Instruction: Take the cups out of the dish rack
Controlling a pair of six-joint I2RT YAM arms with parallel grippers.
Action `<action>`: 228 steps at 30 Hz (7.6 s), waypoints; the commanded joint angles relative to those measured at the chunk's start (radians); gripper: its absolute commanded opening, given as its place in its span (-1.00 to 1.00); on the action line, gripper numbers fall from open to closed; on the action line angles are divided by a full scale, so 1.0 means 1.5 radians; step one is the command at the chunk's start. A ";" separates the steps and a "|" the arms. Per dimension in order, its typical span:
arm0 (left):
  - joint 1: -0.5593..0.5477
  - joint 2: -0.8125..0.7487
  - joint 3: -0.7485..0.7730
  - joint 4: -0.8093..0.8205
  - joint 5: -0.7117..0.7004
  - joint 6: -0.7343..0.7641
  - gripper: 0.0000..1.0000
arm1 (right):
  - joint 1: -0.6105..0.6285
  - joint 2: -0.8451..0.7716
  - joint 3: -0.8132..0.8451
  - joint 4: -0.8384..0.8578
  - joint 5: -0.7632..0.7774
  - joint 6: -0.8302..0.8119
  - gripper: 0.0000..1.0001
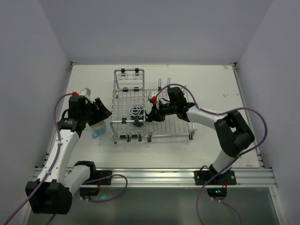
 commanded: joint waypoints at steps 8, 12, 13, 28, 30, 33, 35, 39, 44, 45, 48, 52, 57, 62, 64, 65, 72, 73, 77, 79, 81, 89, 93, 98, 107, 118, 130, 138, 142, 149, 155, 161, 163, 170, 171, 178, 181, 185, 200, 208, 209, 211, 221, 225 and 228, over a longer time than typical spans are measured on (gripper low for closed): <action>0.007 -0.041 0.026 -0.010 -0.041 0.005 0.45 | -0.028 -0.093 -0.007 0.028 0.068 0.051 -1.00; 0.007 -0.067 0.040 -0.015 -0.051 -0.006 0.47 | -0.036 -0.126 -0.012 0.021 0.090 0.072 -1.00; 0.007 -0.069 0.041 -0.018 -0.050 -0.008 0.47 | -0.038 -0.139 -0.016 0.023 0.093 0.076 -1.00; 0.007 -0.106 0.085 -0.040 -0.066 -0.028 0.47 | -0.061 -0.239 -0.078 0.053 0.231 0.269 -1.00; 0.008 -0.104 0.089 -0.041 -0.064 -0.028 0.48 | -0.061 -0.246 -0.077 0.039 0.240 0.274 -1.00; 0.007 -0.104 0.090 -0.041 -0.056 -0.031 0.48 | -0.062 -0.255 -0.072 0.022 0.255 0.314 -1.00; 0.007 -0.103 0.093 -0.041 -0.053 -0.034 0.48 | -0.062 -0.254 -0.058 0.000 0.269 0.364 -1.00; 0.007 -0.105 0.107 -0.045 -0.047 -0.035 0.48 | -0.062 -0.254 -0.036 -0.035 0.282 0.430 -1.00; 0.007 -0.119 0.139 -0.041 -0.035 -0.028 0.47 | -0.066 -0.303 -0.051 -0.023 0.294 0.495 -1.00; 0.007 -0.121 0.145 -0.037 -0.031 -0.028 0.47 | -0.070 -0.310 -0.052 -0.026 0.297 0.509 -1.00; 0.007 -0.128 0.172 -0.029 -0.014 -0.030 0.47 | -0.083 -0.331 -0.038 -0.036 0.283 0.548 -1.00; 0.007 -0.128 0.197 -0.005 0.037 -0.046 0.47 | -0.097 -0.356 -0.031 -0.045 0.285 0.590 -1.00; 0.008 -0.124 0.209 -0.001 0.057 -0.049 0.47 | -0.103 -0.311 0.015 -0.110 0.255 0.581 -1.00; 0.007 -0.119 0.205 0.001 0.070 -0.047 0.47 | -0.103 -0.303 0.010 -0.079 0.231 0.593 -1.00; 0.007 -0.116 0.203 0.003 0.082 -0.048 0.47 | -0.103 -0.301 0.018 -0.083 0.232 0.606 -1.00; 0.007 -0.114 0.203 0.008 0.090 -0.047 0.47 | -0.103 -0.299 0.023 -0.089 0.238 0.609 -1.00; 0.006 -0.103 0.207 0.047 0.192 -0.039 0.47 | -0.103 -0.295 0.039 -0.076 0.245 0.690 -1.00; 0.006 -0.102 0.208 0.048 0.194 -0.040 0.47 | -0.103 -0.293 0.046 -0.076 0.236 0.709 -1.00; 0.006 -0.101 0.213 0.053 0.197 -0.039 0.48 | -0.106 -0.265 0.094 -0.115 0.224 0.764 -1.00; 0.006 -0.101 0.214 0.054 0.202 -0.040 0.48 | -0.107 -0.266 0.096 -0.112 0.227 0.782 -1.00; 0.006 -0.102 0.213 0.054 0.203 -0.039 0.48 | -0.108 -0.270 0.095 -0.100 0.230 0.792 -1.00; 0.005 -0.095 0.224 0.076 0.253 -0.077 0.48 | -0.132 -0.323 0.057 -0.065 0.312 0.890 -1.00; -0.008 -0.091 0.230 0.152 0.319 -0.151 0.48 | -0.154 -0.368 0.006 0.022 0.342 0.988 -1.00; -0.020 -0.078 0.248 0.249 0.344 -0.200 0.52 | -0.157 -0.414 -0.008 0.093 0.384 1.042 -1.00; -0.059 -0.001 0.262 0.425 0.373 -0.276 0.53 | -0.158 -0.436 -0.021 0.242 0.404 1.095 -1.00; -0.203 0.077 0.138 0.807 0.307 -0.496 0.53 | -0.157 -0.434 -0.066 0.461 0.427 1.185 -1.00; -0.318 0.194 0.074 1.139 0.208 -0.663 0.50 | -0.157 -0.433 -0.105 0.674 0.433 1.230 -1.00; -0.352 0.269 0.062 1.249 0.145 -0.730 0.50 | -0.158 -0.400 -0.110 0.808 0.419 1.281 -1.00; -0.377 0.311 0.085 1.304 0.120 -0.753 0.50 | -0.157 -0.387 -0.114 0.837 0.404 1.286 -1.00; -0.399 0.343 0.104 1.322 0.076 -0.769 0.50 | -0.156 -0.346 -0.071 0.891 0.343 1.289 -1.00; -0.401 0.346 0.117 1.324 0.052 -0.774 0.50 | -0.154 -0.326 -0.061 0.921 0.317 1.295 -1.00; -0.401 0.337 0.128 1.278 0.053 -0.768 0.49 | -0.143 -0.324 -0.043 0.926 0.304 1.290 -1.00; -0.401 0.332 0.123 1.258 0.053 -0.766 0.49 | -0.137 -0.328 -0.031 0.912 0.297 1.283 -1.00; -0.401 0.324 0.123 1.230 0.058 -0.754 0.50 | -0.133 -0.334 -0.008 0.900 0.291 1.279 -1.00; -0.401 0.324 0.122 1.231 0.056 -0.755 0.49 | -0.131 -0.334 -0.006 0.899 0.291 1.281 -1.00; -0.401 0.339 0.144 1.270 0.047 -0.782 0.50 | -0.121 -0.318 0.007 0.919 0.282 1.285 -1.00; -0.401 0.346 0.151 1.288 0.045 -0.799 0.50 | -0.121 -0.304 0.017 0.937 0.271 1.298 -1.00; -0.400 0.355 0.151 1.331 0.029 -0.830 0.51 | -0.118 -0.286 0.019 0.960 0.256 1.310 -1.00; -0.400 0.377 0.168 1.416 -0.033 -0.866 0.50 | -0.105 -0.246 0.037 1.043 0.215 1.299 -1.00; -0.401 0.399 0.162 1.518 -0.080 -0.901 0.20 | -0.099 -0.246 0.051 1.044 0.225 1.289 -1.00; -0.401 0.401 0.159 1.526 -0.088 -0.903 0.19 | -0.096 -0.245 0.054 1.045 0.230 1.289 -1.00; -0.401 0.403 0.160 1.543 -0.092 -0.905 0.11 | -0.090 -0.240 0.063 1.044 0.234 1.289 -1.00; -0.407 0.417 0.170 1.623 -0.122 -0.917 -0.03 | -0.065 -0.216 0.074 1.046 0.281 1.305 -1.00; -0.414 0.427 0.211 1.634 -0.120 -0.923 0.02 | -0.052 -0.204 0.083 1.048 0.292 1.304 -1.00; -0.419 0.425 0.223 1.641 -0.126 -0.928 0.03 | -0.047 -0.191 0.097 1.048 0.289 1.308 -1.00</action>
